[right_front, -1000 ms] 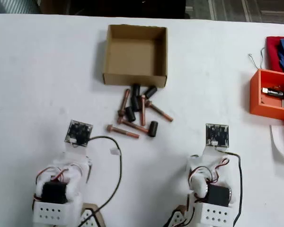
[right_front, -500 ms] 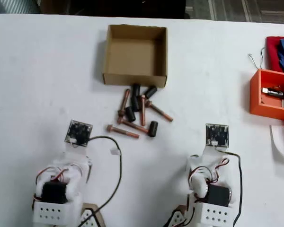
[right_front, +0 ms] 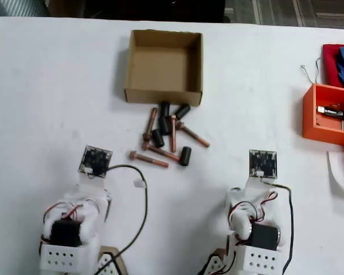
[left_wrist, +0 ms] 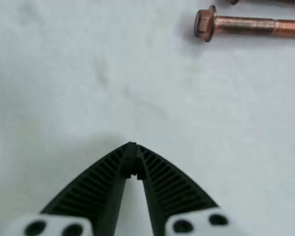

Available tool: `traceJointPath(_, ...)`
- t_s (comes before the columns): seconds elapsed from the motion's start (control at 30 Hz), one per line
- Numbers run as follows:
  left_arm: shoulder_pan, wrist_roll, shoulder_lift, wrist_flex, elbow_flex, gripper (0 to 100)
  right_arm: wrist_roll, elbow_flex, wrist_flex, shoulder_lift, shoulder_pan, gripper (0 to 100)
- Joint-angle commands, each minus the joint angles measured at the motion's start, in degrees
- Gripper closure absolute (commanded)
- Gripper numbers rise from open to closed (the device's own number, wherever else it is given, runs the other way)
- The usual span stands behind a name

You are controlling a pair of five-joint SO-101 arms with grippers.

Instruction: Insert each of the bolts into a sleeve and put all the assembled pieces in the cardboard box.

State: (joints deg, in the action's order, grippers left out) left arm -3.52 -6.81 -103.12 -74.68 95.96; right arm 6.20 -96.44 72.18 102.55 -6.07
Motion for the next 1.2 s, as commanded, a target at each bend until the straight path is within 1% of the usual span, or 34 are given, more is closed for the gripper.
traceJointPath(0.0, 0.4, -0.4, -1.4, 0.8, 1.1, 97, 0.4, -0.5, 0.5, 0.4, -0.5, 85.1)
traceJointPath(0.1, 0.4, -0.4, -1.4, 0.8, 1.1, 97, 0.6, -0.5, 0.5, 0.4, -0.2, 85.1)
traceJointPath(0.23, 0.4, -0.4, -1.4, 0.8, 1.1, 97, 0.6, -0.5, -1.3, 0.5, 5.9, 85.1)
traceJointPath(0.33, 0.4, -0.4, -1.4, 0.8, 1.1, 97, 0.3, -0.5, -4.7, 0.5, 11.6, 85.1)
traceJointPath(0.4, 0.4, -0.4, -1.4, 0.8, 1.1, 97, 0.3, -0.5, -7.9, 0.5, 14.0, 85.3)
traceJointPath(0.6, 0.4, -0.4, -1.4, 0.8, 1.1, 97, 0.4, 0.0, -20.6, 0.5, 14.1, 85.4)
traceJointPath(0.67, 0.4, -0.4, -1.4, 0.8, 1.1, 97, 0.6, 2.6, -22.1, 0.3, 14.3, 85.4)
traceJointPath(0.73, 0.4, -0.4, -1.4, 0.8, 1.1, 97, 0.7, 8.4, -20.1, 0.1, 15.2, 85.4)
traceJointPath(0.83, 0.4, -0.4, -1.4, 0.8, 1.1, 97, 1.0, 19.9, -13.7, -0.4, 19.5, 85.4)
traceJointPath(0.93, 0.4, -0.4, -1.4, 0.8, 1.1, 97, 2.5, 31.7, -8.1, -6.4, 23.1, 85.4)
traceJointPath(1.0, 0.4, -0.4, -1.4, 0.8, 1.1, 97, 2.4, 40.4, -4.5, -15.1, 23.3, 85.4)
traceJointPath(1.07, 0.4, -0.4, -1.4, 0.8, 1.1, 97, 2.2, 49.1, -1.8, -27.1, 23.3, 85.4)
traceJointPath(1.17, 0.4, -0.4, -1.4, 0.8, 1.1, 97, -1.9, 63.6, 5.1, -49.1, 23.7, 85.1)
